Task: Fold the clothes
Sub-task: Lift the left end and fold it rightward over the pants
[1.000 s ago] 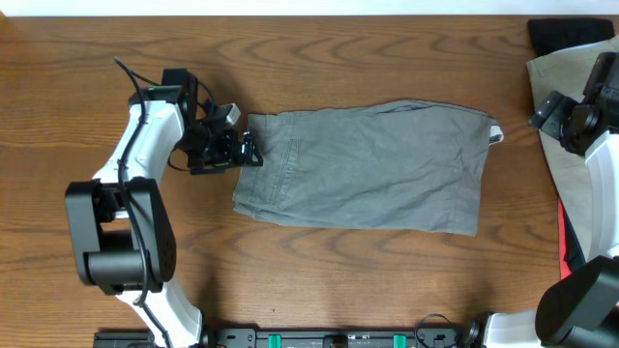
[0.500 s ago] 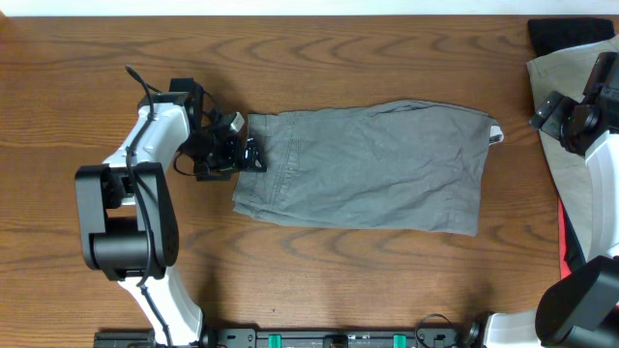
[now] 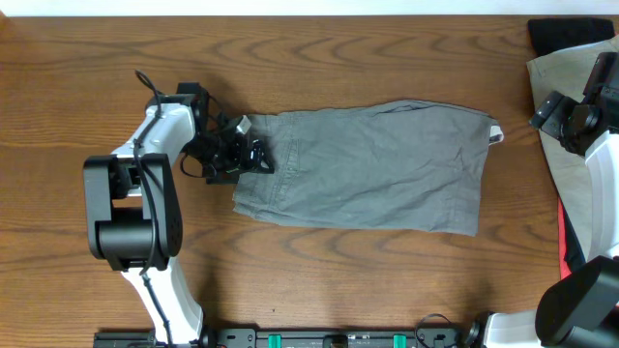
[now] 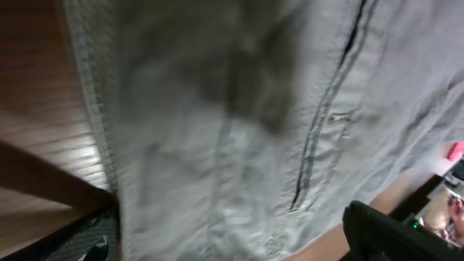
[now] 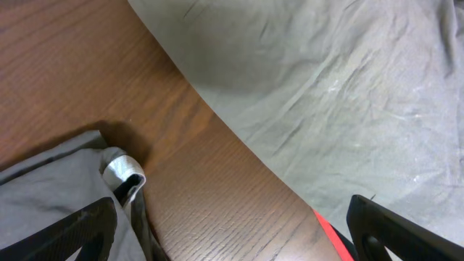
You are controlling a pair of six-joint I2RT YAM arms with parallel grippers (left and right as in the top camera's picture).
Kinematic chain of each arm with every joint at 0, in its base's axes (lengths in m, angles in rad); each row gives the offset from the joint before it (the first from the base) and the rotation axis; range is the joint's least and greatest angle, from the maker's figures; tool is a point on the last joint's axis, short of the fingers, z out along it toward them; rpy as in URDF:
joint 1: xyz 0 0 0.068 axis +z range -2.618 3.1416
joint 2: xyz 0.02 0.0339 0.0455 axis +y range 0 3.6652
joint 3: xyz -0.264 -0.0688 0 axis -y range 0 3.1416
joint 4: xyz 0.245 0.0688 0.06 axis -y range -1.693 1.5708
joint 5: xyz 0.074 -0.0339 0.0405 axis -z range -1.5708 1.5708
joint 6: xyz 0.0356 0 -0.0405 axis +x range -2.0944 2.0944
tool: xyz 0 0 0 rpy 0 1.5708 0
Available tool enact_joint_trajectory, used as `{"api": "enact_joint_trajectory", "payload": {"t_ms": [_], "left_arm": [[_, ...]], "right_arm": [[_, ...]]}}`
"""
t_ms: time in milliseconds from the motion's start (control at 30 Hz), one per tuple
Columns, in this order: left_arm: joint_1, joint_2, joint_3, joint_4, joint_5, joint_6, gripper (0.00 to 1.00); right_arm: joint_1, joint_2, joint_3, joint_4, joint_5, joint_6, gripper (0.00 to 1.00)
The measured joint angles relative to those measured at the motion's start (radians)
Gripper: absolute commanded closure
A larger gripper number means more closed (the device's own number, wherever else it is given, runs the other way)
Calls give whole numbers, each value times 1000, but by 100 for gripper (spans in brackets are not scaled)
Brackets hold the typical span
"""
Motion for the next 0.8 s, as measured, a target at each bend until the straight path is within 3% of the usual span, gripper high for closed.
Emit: {"api": "enact_joint_trajectory", "payload": {"t_ms": [67,100,333,433,800], "left_arm": [[-13,4,0,0,14,0,3],[-19,5,0,0,18,0,9],[-58,42,-5,10,20,-3,76],[-61,56,-9,9,18,-3,93],[-22,59,3,-79,-55,-42,94]], "right_arm": [[0,0,0,0,0,0,1],[0,0,0,0,0,0,1],[0,0,1,0,0,0,1],[0,0,1,0,0,0,1],[0,0,1,0,0,0,1]]}}
